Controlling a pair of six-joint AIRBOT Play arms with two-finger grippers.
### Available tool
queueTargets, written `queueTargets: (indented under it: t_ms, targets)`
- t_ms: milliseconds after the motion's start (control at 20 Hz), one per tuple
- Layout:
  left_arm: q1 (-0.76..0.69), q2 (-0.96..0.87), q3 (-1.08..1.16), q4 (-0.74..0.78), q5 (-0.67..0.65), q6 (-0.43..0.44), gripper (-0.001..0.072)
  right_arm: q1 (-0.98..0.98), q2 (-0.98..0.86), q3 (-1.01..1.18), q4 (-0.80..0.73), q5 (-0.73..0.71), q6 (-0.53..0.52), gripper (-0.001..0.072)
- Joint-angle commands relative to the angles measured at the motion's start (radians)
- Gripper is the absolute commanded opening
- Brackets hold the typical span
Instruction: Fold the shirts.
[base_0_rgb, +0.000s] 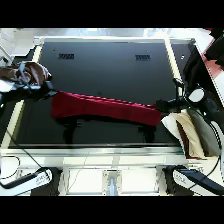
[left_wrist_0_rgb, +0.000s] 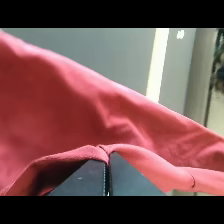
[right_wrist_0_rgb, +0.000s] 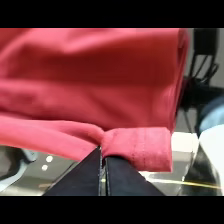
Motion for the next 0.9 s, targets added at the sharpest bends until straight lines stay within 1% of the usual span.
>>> queueTargets:
  t_ms: [0,150,250,300,400,550,600,650,700,750,850]
  targets:
    - [-0.086,-0.157,0.082,0.058,0.054,0.027,0.0017,0.006,-0.125,0.117,-0.012,-0.05,0.011,0.0011]
    - [-0.112,-0.221,0.082,0.141,0.079,0.017,0.0017,0.006,-0.22,0.175,-0.012,-0.05,0.011,0.0011]
    - [-0.111,-0.24,0.082,0.22,0.109,-0.015,0.0017,0.006,-0.276,0.176,-0.013,-0.053,0.011,0.0011]
    - [-0.111,-0.243,0.082,0.259,0.127,-0.016,0.0017,0.006,-0.305,0.176,-0.012,-0.051,0.011,0.0011]
    - [-0.111,-0.247,0.082,0.278,0.151,-0.015,0.0018,0.011,-0.348,0.175,-0.012,-0.051,0.011,0.0012]
    - [-0.119,-0.248,0.084,0.277,0.157,-0.015,0.0021,0.023,-0.361,0.177,-0.01,-0.061,0.01,0.0015]
    - [-0.12,-0.245,0.086,0.267,0.156,-0.015,0.0069,0.023,-0.361,0.187,-0.008,-0.051,0.01,0.0034]
    - [-0.119,-0.238,0.092,0.245,0.156,-0.015,0.0318,0.021,-0.358,0.211,-0.01,-0.025,0.01,0.0147]
    - [-0.119,-0.228,0.106,0.222,0.157,-0.014,0.0593,0.021,-0.348,0.243,-0.012,0.004,0.009,0.0352]
    - [-0.117,-0.214,0.125,0.215,0.157,-0.014,0.0664,0.022,-0.332,0.286,-0.013,0.046,-0.001,0.043]
    - [-0.115,-0.174,0.177,0.216,0.158,-0.014,0.0664,0.021,-0.276,0.386,-0.029,0.14,-0.056,0.044]
